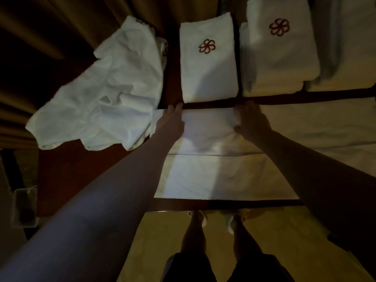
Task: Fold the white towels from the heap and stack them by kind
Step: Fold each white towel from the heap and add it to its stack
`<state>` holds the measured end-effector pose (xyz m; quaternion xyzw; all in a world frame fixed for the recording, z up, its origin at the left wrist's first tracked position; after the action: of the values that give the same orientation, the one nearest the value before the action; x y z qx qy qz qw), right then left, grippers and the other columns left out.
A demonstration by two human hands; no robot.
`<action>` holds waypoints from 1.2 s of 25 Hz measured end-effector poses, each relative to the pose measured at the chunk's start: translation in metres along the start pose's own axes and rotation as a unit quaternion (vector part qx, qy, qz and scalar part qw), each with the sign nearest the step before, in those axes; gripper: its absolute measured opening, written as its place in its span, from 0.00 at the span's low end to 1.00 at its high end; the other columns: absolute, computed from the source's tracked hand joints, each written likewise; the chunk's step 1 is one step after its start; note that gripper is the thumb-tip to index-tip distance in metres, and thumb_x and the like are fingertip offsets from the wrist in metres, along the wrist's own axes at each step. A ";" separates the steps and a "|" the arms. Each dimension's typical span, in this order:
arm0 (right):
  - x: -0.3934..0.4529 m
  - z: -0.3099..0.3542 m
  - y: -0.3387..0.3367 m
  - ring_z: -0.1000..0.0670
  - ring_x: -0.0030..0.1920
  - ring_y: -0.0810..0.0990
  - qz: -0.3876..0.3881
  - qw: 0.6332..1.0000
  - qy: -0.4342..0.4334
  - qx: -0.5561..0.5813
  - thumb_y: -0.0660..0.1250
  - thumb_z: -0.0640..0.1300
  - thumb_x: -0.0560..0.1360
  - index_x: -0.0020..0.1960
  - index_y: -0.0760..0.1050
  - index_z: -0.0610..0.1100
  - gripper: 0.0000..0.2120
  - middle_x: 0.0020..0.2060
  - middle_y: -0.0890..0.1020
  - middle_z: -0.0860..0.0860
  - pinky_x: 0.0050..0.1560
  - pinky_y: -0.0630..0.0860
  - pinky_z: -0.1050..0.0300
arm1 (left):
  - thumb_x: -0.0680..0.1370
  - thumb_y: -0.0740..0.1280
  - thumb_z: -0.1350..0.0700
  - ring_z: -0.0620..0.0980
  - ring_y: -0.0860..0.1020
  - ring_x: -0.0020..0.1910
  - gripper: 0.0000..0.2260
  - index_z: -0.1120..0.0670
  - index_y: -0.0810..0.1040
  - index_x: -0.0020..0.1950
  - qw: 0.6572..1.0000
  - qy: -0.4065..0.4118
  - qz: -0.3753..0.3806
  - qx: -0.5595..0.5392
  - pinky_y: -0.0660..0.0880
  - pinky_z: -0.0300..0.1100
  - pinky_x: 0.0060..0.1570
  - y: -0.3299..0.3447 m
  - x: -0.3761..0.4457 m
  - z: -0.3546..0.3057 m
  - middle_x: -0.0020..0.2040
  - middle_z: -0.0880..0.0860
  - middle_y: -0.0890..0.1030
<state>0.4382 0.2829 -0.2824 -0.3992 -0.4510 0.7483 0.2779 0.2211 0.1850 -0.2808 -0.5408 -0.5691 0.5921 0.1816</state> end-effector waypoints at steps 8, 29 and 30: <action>0.011 -0.001 -0.009 0.40 0.63 0.68 0.043 0.985 0.017 -0.166 0.69 0.53 0.71 0.62 0.73 0.44 0.23 0.59 0.78 0.44 0.61 0.63 0.49 | 0.75 0.67 0.52 0.60 0.68 0.61 0.15 0.56 0.74 0.60 0.983 0.038 -0.065 0.170 0.66 0.51 0.55 -0.012 -0.004 -0.015 0.61 0.59 0.71; -0.146 0.002 -0.025 0.40 0.41 0.78 -0.101 0.979 -0.149 -0.095 0.77 0.38 0.58 0.41 0.75 0.42 0.15 0.37 0.78 0.45 0.44 0.72 0.48 | 0.75 0.67 0.61 0.58 0.74 0.52 0.08 0.60 0.80 0.52 0.991 0.097 -0.085 0.023 0.72 0.48 0.47 0.001 -0.164 -0.022 0.47 0.58 0.80; -0.152 0.003 -0.013 0.41 0.40 0.78 -0.086 0.977 -0.160 -0.111 0.77 0.38 0.58 0.41 0.75 0.42 0.15 0.36 0.77 0.45 0.43 0.71 0.49 | 0.76 0.66 0.60 0.57 0.74 0.54 0.08 0.60 0.80 0.54 0.994 0.080 -0.073 0.027 0.72 0.48 0.48 0.011 -0.169 -0.019 0.49 0.58 0.80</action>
<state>0.5162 0.1698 -0.2170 -0.2623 -0.6024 0.7210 0.2199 0.3004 0.0505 -0.2132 -0.5383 -0.5744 0.5475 0.2838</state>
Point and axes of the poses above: each hand's wrist, its own x-axis towards the middle knuckle, its own y-axis out of the palm, z = x × y, the point moved 10 cm from there along x, towards the middle knuckle
